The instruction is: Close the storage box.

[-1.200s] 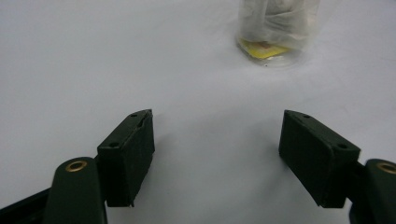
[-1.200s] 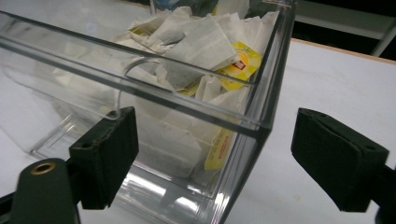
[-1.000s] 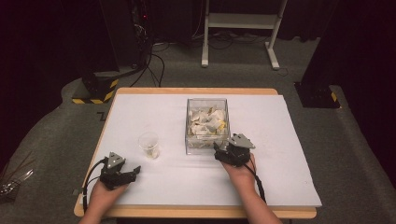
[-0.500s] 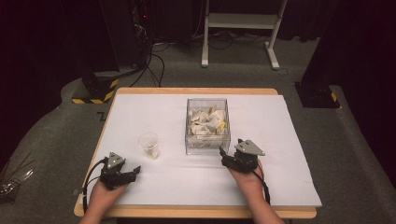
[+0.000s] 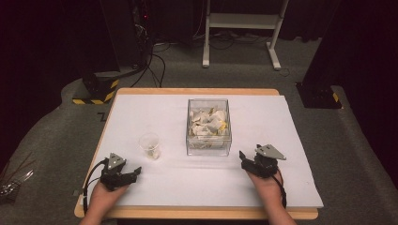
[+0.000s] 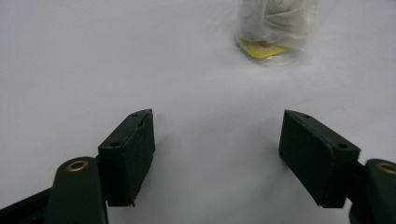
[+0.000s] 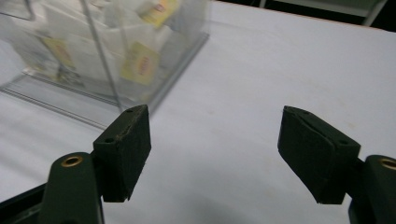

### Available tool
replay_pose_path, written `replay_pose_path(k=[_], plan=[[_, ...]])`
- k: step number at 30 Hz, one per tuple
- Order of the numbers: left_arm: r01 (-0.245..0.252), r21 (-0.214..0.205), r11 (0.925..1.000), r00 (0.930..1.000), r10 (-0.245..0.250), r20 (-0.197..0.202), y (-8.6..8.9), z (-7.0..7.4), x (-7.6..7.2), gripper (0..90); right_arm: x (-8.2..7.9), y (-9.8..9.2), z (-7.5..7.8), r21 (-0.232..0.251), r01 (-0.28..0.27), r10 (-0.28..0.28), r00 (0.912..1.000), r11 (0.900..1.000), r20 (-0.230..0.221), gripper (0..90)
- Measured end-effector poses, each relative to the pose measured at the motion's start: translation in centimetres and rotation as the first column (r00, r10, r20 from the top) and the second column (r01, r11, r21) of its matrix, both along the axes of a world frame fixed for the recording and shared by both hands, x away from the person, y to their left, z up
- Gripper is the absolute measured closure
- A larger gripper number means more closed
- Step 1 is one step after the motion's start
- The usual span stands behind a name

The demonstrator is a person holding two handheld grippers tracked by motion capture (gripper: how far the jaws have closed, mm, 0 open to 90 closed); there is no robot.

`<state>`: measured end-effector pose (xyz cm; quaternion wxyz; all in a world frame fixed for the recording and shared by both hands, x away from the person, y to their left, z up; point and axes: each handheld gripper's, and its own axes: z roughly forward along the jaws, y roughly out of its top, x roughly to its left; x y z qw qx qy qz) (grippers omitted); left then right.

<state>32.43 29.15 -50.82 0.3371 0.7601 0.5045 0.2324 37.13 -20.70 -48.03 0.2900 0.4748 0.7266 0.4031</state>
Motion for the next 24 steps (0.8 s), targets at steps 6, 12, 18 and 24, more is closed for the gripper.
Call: replay_pose_path(k=[6,12,18,24], plan=[[-0.003,-0.003,1.0000,1.0000,0.003,0.003,0.0,0.0,0.0,27.4,-0.3,-2.8,-0.7,-0.027,0.042,-0.043,0.9984,0.9988,-0.036,27.0],[-0.004,-0.002,1.0000,1.0000,0.004,0.005,0.0,0.0,-0.1,27.5,-0.6,-5.3,-1.4,-0.054,0.088,-0.093,0.9916,0.9946,-0.090,26.4],[-0.006,-0.005,1.0000,1.0000,0.006,0.004,-0.1,0.0,-0.1,27.5,-0.7,-6.5,-1.8,-0.072,0.107,-0.117,0.9829,0.9916,-0.142,25.4],[-0.006,-0.004,1.0000,1.0000,0.006,0.005,-0.1,0.0,-0.1,27.5,-0.1,-6.8,-2.1,-0.079,0.074,-0.090,0.9713,0.9941,-0.220,24.8]])
